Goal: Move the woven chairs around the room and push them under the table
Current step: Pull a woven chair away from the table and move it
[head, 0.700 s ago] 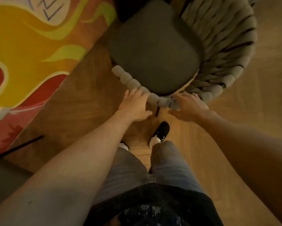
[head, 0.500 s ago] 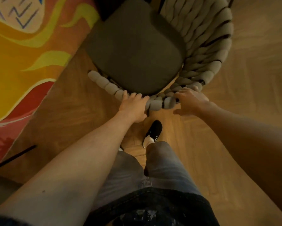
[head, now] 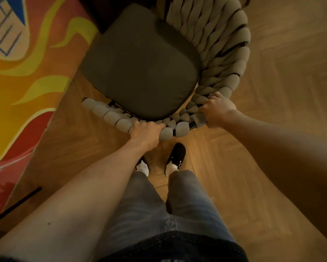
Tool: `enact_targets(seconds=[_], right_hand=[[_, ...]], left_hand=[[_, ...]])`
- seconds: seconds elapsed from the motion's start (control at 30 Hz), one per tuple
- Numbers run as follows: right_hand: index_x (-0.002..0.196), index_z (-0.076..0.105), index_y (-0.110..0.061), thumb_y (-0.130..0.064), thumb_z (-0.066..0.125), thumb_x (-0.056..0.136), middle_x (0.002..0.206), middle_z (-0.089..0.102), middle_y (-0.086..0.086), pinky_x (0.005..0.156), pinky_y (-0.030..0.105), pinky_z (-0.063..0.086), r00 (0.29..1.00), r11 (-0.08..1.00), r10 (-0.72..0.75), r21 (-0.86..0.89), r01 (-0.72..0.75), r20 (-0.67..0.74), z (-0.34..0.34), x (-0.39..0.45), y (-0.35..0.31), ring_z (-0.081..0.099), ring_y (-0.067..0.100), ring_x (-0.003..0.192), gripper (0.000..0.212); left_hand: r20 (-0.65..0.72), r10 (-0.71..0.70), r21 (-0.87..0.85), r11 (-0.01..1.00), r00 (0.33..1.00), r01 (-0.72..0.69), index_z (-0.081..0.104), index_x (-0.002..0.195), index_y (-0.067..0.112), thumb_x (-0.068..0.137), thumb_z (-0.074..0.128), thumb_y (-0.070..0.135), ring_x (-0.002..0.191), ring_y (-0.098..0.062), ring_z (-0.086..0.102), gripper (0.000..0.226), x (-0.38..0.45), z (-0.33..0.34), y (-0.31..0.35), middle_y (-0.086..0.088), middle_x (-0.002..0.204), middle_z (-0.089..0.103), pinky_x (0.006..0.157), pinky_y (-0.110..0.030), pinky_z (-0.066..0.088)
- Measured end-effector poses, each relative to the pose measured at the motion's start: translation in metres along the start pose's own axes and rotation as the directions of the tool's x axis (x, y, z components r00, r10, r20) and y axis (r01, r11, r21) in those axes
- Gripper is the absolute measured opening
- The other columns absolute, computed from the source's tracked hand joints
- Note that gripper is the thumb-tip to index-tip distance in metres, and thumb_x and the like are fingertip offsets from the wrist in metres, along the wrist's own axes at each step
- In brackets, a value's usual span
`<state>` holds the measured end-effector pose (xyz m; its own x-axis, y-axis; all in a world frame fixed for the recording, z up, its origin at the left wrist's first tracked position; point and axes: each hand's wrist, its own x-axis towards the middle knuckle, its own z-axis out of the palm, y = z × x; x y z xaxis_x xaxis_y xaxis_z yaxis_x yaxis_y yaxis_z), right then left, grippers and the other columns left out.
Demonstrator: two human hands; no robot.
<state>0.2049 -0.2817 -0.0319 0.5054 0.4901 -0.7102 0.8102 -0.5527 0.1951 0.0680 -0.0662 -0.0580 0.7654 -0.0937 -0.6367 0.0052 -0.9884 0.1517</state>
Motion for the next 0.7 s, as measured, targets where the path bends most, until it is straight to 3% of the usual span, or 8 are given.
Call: enact_targets(seconds=[0.27, 0.4, 0.47, 0.6, 0.7], right_hand=[[0.128, 0.061, -0.028, -0.040, 0.061, 0.095, 0.127, 0.062, 0.001, 0.112, 0.043, 0.032, 0.999, 0.969, 0.042, 0.243, -0.045, 0.014, -0.016, -0.018, -0.072, 0.053, 0.024, 0.124, 0.036], [0.128, 0.059, -0.027, -0.037, 0.056, 0.095, 0.117, 0.063, 0.002, 0.097, 0.038, 0.039, 0.998, 0.921, 0.059, 0.386, -0.053, -0.002, -0.032, -0.021, -0.109, 0.058, 0.024, 0.110, 0.035], [0.127, 0.058, -0.024, -0.036, 0.054, 0.096, 0.116, 0.063, 0.003, 0.096, 0.038, 0.039, 0.999, 0.884, 0.047, 0.466, -0.038, -0.009, -0.040, -0.022, -0.124, 0.058, 0.025, 0.109, 0.034], [0.137, 0.050, -0.024, -0.039, 0.054, 0.095, 0.126, 0.061, 0.004, 0.103, 0.039, 0.036, 0.999, 0.801, -0.008, 0.597, 0.032, -0.042, -0.039, -0.022, -0.134, 0.055, 0.026, 0.119, 0.045], [0.146, 0.044, -0.024, -0.040, 0.062, 0.093, 0.134, 0.059, 0.004, 0.110, 0.042, 0.033, 0.997, 0.776, -0.066, 0.627, 0.067, -0.025, -0.031, -0.022, -0.113, 0.051, 0.028, 0.128, 0.058]], left_hand=[[0.044, 0.074, 0.237, 0.968, 0.996, -0.083, 0.056, 0.123, 0.040, 0.095, 0.056, 0.026, 0.105, -0.023, 0.062, 0.031, -0.018, -0.016, -0.066, 0.006, 0.110, 0.067, 0.092, -0.046, 0.037], [0.080, 0.099, 0.348, 0.930, 0.992, -0.121, 0.052, 0.130, 0.044, 0.100, 0.048, 0.026, 0.113, -0.021, 0.061, 0.035, -0.020, -0.035, -0.102, 0.008, 0.117, 0.068, 0.106, -0.048, 0.030], [0.073, 0.103, 0.391, 0.912, 0.992, -0.124, 0.054, 0.127, 0.042, 0.101, 0.047, 0.026, 0.116, -0.018, 0.059, 0.032, -0.020, -0.047, -0.114, 0.009, 0.119, 0.067, 0.112, -0.048, 0.027], [0.054, 0.033, 0.416, 0.908, 0.998, -0.052, 0.055, 0.131, 0.033, 0.098, 0.051, 0.020, 0.129, -0.018, 0.051, 0.035, -0.012, -0.054, -0.130, 0.007, 0.129, 0.063, 0.123, -0.053, 0.011], [0.092, -0.078, 0.409, 0.912, 0.993, 0.034, 0.052, 0.137, 0.027, 0.095, 0.054, 0.018, 0.136, -0.024, 0.044, 0.044, -0.007, -0.053, -0.121, 0.002, 0.136, 0.058, 0.122, -0.061, 0.004]])
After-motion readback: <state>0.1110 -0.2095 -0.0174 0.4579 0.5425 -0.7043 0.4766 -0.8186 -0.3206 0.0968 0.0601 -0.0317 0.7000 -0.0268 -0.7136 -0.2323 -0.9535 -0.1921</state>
